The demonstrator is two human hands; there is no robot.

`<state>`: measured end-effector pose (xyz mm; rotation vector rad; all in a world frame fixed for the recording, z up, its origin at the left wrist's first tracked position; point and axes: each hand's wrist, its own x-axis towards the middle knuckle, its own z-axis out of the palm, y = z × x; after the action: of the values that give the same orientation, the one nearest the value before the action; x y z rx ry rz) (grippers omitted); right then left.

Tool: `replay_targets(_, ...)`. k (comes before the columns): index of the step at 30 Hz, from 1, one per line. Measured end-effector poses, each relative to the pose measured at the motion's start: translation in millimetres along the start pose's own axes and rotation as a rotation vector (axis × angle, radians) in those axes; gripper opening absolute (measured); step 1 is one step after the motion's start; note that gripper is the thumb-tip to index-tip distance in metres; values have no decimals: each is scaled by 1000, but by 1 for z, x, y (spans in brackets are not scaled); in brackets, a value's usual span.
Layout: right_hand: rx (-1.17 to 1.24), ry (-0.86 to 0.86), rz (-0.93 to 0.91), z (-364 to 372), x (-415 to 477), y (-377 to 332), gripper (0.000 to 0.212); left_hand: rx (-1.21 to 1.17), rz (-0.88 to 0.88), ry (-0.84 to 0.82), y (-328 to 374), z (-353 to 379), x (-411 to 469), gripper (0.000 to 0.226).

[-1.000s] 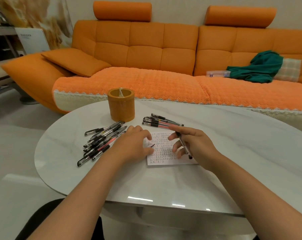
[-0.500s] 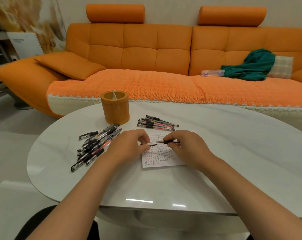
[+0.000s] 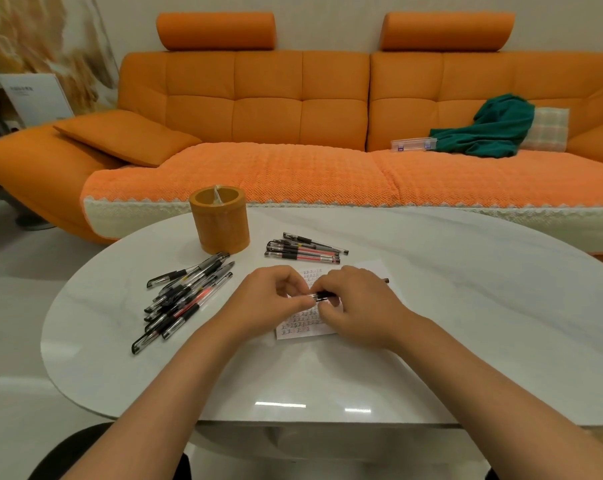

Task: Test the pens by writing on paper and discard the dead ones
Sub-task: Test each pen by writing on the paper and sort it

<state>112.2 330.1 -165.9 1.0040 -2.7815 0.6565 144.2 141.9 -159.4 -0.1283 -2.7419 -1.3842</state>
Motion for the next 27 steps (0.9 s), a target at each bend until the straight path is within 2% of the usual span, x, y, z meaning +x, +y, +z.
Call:
replay_targets(2, -71, 20, -30, 0, -1, 0, 20, -112, -35, -49, 4, 2, -2, 8)
replay_targets(5, -156, 4, 4, 0, -1, -2, 54, -167, -67, -89, 6, 0, -2, 23)
replay_targets(6, -178, 1, 32, 2, -1, -3, 65, -107, -59, -80, 4, -2, -2, 26)
replay_targets(8, -209, 7, 86, 6, -1, -4, 72, 195, -14, 1, -3, -7, 0, 21)
replay_targets(10, -228, -2, 132, 11, 0, -3, 69, 536, -2, 123, -13, -17, 3, 15)
replay_targets(14, -274, -11, 165, 19, 2, -4, 64, 797, -57, 259, -40, -37, 7, 26)
replay_targets(16, -268, 5, 164, 19, 6, -6, 63, 859, -84, 275, -51, -43, 5, 33)
replay_targets(20, -246, 6, 138, 19, 13, -13, 60, 899, -153, 192, -61, -47, -1, 36)
replay_targets(24, -195, -15, 135, 18, 18, -22, 44, 931, -126, 190, -60, -50, -1, 35)
replay_targets(27, -93, 29, 121, 22, 21, -20, 20, 1001, -108, 204, -58, -51, 0, 34)
